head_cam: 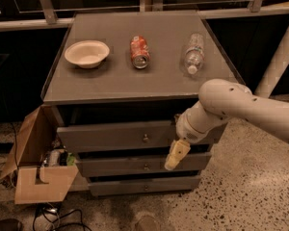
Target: Open top drawer
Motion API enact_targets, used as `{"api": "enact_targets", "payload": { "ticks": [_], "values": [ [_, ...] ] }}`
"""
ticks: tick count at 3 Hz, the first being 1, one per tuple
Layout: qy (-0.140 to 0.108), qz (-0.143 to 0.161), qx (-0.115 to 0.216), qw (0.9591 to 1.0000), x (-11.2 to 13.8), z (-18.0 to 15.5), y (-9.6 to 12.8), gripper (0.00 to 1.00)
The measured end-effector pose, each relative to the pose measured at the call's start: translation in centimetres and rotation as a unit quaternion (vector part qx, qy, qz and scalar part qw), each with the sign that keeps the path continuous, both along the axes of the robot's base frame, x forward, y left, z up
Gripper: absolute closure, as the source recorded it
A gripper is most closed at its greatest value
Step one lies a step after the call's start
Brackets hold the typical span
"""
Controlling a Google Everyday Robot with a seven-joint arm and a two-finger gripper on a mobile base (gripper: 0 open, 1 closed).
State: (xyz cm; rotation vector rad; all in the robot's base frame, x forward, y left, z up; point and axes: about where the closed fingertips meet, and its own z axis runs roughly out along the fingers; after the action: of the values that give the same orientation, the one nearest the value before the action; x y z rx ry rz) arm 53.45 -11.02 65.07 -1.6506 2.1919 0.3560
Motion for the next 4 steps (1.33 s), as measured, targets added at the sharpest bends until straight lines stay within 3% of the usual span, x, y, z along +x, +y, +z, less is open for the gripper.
{"api": "enact_targets", "payload": {
  "ticks": [1, 2, 3, 4],
  "values": [
    [0.005, 0.010, 0.011, 0.9999, -1.3, 0.9, 0.0, 0.00],
    [0.017, 0.007, 0.037, 0.9991, -6.2, 4.8, -2.2, 0.00],
    [0.017, 0.007, 0.037, 0.9992, -6.2, 4.8, -2.2, 0.00],
    [-0.021, 0.006, 0.038, 0.9990, -0.3, 5.3, -0.4, 0.00]
  ]
}}
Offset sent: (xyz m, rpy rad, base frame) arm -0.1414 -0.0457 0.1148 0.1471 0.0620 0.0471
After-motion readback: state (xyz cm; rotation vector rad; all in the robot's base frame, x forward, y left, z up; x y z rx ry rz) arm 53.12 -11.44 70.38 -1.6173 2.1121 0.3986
